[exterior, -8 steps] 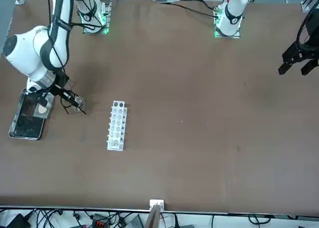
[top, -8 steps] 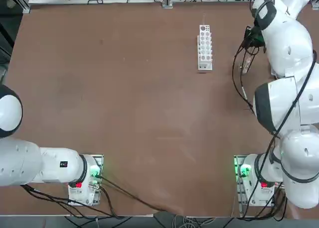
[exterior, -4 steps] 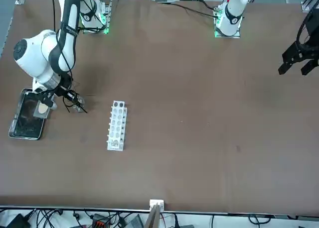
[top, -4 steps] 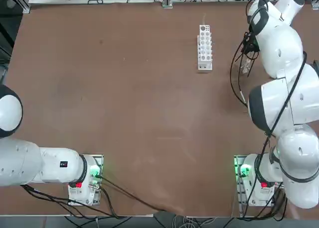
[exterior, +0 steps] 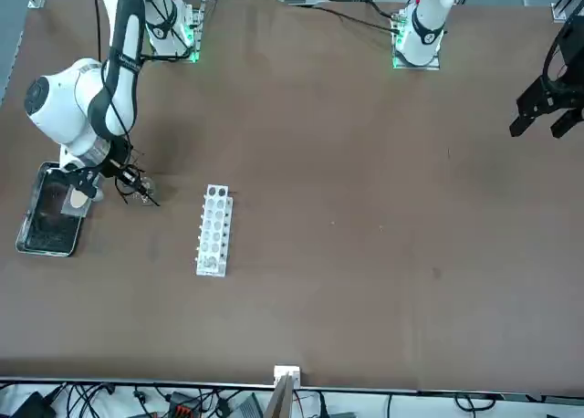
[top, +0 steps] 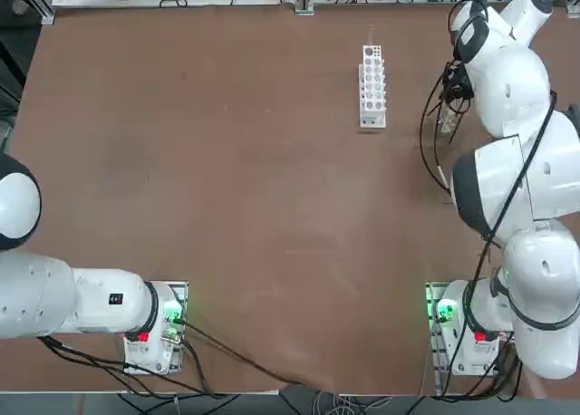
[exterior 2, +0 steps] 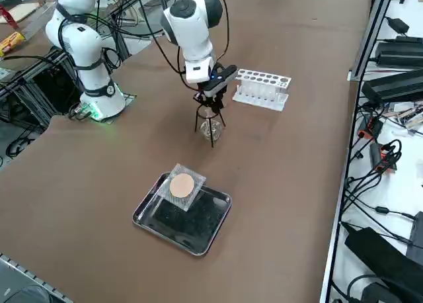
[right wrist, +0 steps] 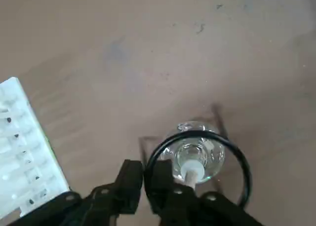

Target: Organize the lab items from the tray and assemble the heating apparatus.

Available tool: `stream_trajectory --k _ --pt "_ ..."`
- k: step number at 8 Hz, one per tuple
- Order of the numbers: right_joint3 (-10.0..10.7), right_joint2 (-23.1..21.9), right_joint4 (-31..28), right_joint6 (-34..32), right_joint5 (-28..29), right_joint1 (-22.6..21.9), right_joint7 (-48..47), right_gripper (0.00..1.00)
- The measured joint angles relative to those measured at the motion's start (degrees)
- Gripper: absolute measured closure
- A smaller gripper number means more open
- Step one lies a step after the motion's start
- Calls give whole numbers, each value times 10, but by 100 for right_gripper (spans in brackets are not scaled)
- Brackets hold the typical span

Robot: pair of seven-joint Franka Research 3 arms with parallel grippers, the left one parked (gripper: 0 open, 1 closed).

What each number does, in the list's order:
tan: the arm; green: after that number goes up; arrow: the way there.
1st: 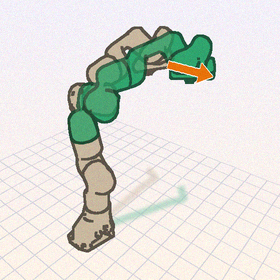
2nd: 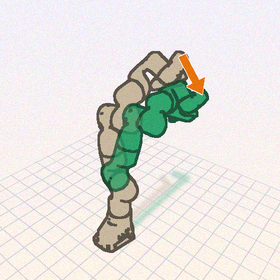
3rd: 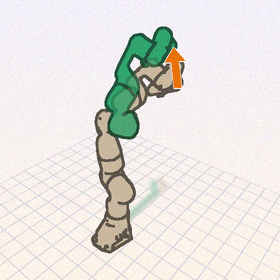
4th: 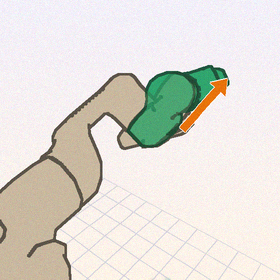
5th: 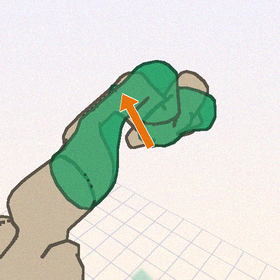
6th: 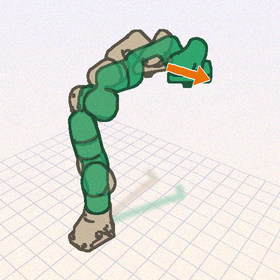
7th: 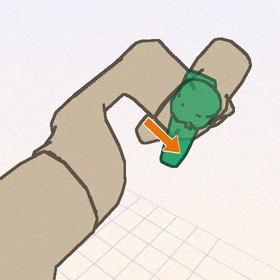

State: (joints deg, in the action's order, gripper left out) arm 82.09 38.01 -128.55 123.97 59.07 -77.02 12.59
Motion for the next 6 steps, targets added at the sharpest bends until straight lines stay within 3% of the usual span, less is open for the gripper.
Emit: stream_trajectory --k 4,6 --pt "0 0 5 0 7 4 0 4" --pt "10 0 19 -10 7 4 0 0"
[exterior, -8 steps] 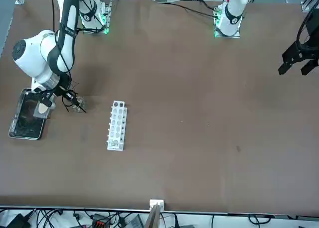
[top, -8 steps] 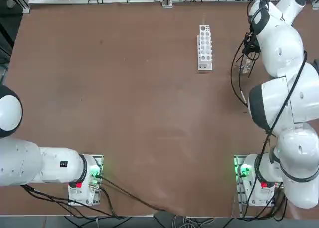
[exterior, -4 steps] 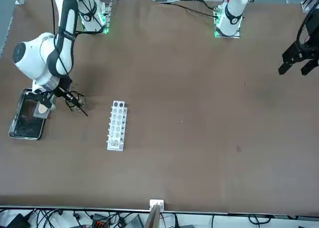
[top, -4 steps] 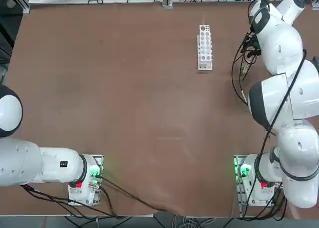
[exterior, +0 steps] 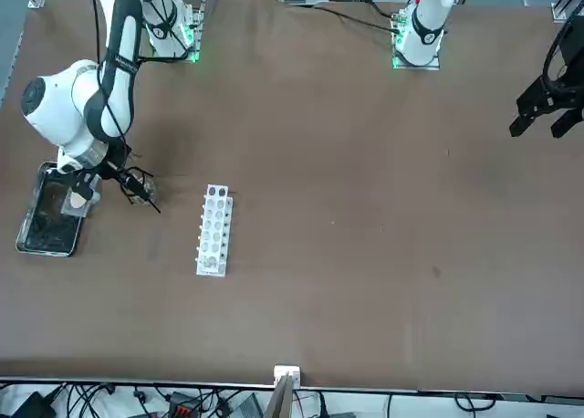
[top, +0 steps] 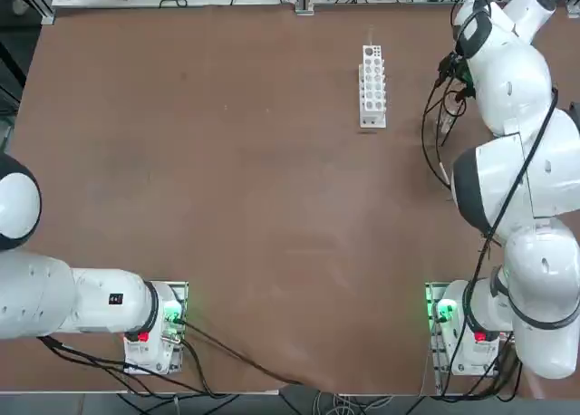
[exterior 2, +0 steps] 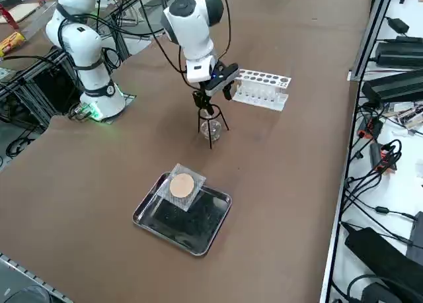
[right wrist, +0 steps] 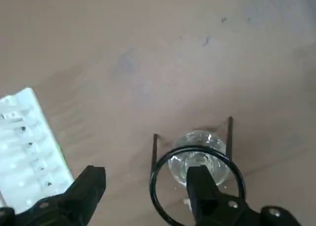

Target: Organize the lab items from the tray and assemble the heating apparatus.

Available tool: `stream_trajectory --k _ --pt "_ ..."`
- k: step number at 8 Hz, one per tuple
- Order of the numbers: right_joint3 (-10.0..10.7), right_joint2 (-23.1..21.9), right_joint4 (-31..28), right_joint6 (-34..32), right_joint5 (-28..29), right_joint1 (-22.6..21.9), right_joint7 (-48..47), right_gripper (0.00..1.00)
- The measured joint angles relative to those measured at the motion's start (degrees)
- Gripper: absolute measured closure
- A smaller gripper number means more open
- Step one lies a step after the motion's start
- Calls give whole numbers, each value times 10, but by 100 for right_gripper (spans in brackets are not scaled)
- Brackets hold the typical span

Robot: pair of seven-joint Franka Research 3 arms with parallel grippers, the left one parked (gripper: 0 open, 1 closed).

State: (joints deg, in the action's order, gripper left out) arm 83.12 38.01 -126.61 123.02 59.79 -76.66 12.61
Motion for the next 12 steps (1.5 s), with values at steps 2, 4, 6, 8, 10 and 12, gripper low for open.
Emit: stream_trajectory --k 2,4,6,8,10,12 --pt "42 0 32 -51 -3 1 0 0" --pt "73 -2 71 -85 -45 16 2 0" --pt "73 -2 119 -111 -115 65 11 0" --pt "47 -2 174 -134 -162 147 46 0" --pt "-17 -2 232 -147 -191 254 82 0" --pt "-86 -1 268 -150 -237 339 123 0"
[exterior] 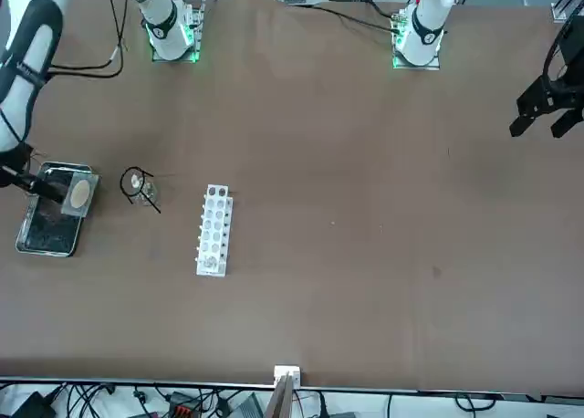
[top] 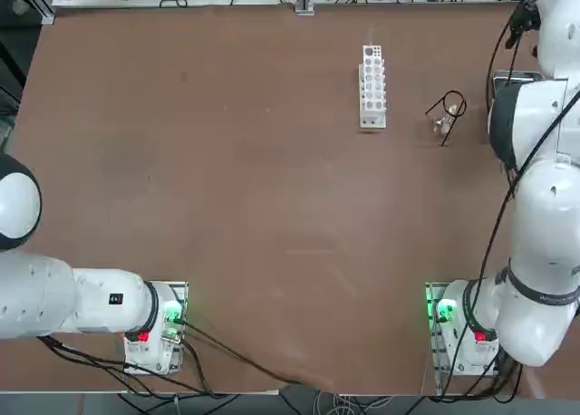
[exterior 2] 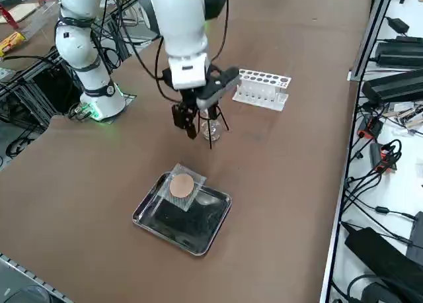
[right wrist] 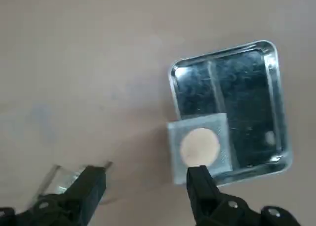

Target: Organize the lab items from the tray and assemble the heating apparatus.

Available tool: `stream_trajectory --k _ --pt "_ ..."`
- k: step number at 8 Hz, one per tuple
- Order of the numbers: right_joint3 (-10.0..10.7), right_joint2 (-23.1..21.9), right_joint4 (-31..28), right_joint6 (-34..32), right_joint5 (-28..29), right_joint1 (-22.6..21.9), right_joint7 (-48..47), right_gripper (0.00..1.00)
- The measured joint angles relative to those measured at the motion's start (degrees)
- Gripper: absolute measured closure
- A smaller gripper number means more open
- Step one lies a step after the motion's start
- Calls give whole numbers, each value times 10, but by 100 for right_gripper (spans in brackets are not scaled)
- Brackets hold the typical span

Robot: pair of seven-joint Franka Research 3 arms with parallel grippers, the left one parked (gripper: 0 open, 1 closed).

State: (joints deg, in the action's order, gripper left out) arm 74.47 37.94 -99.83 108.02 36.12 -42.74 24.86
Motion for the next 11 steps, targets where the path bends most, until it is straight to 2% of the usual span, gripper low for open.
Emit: stream_trajectory --k 1,3,7,10,11 --pt "-26 5 3 0 -41 22 23 0" --pt "-46 41 3 11 -100 29 51 0" --pt "-51 139 3 81 -127 27 69 0" --pt "-53 179 6 105 -127 27 -22 1" --pt "-60 185 9 105 -127 27 -63 1"
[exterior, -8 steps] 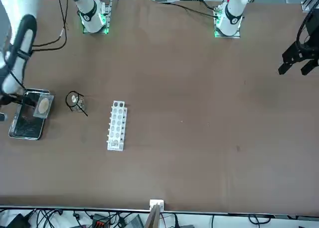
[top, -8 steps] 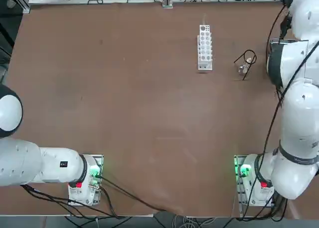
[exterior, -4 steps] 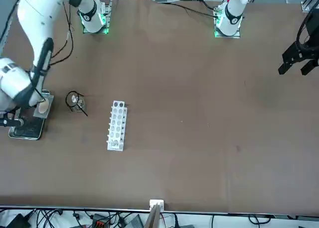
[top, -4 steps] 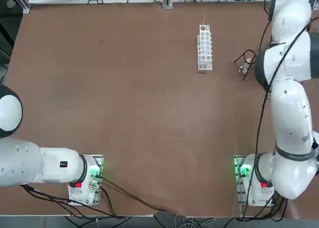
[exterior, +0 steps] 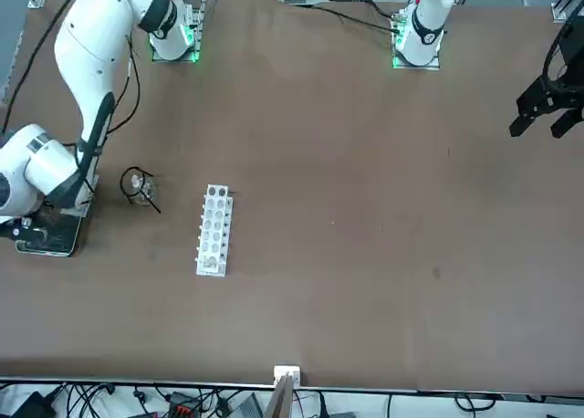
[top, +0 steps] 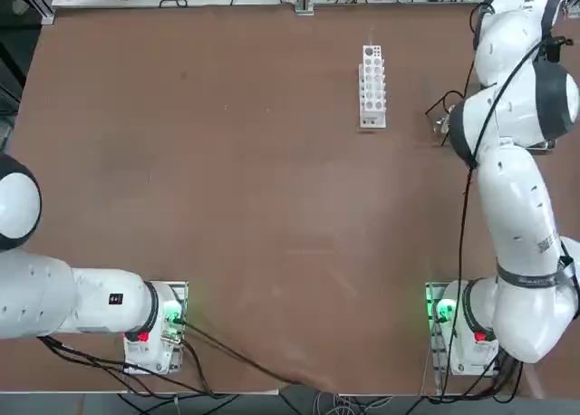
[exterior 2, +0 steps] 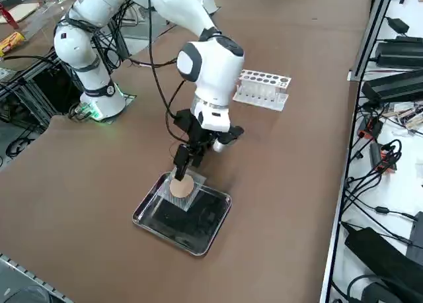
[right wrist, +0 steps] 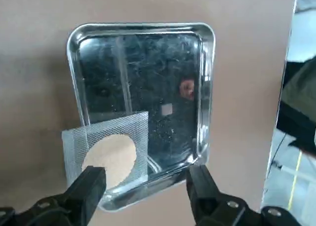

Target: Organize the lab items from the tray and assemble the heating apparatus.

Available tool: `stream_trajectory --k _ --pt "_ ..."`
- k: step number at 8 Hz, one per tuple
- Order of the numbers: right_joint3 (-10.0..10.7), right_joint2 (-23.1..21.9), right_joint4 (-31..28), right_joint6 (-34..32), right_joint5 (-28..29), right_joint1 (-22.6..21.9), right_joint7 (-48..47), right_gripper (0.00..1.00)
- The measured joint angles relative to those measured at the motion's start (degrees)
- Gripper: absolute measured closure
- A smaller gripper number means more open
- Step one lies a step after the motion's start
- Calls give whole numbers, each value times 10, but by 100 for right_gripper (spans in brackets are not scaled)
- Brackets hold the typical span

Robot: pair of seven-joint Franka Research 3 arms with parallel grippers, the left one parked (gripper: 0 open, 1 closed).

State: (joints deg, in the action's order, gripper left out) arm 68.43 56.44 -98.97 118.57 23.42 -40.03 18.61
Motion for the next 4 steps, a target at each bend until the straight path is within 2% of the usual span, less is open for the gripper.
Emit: stream_trajectory --k 4 --pt "-43 25 15 0 -10 3 -135 1"
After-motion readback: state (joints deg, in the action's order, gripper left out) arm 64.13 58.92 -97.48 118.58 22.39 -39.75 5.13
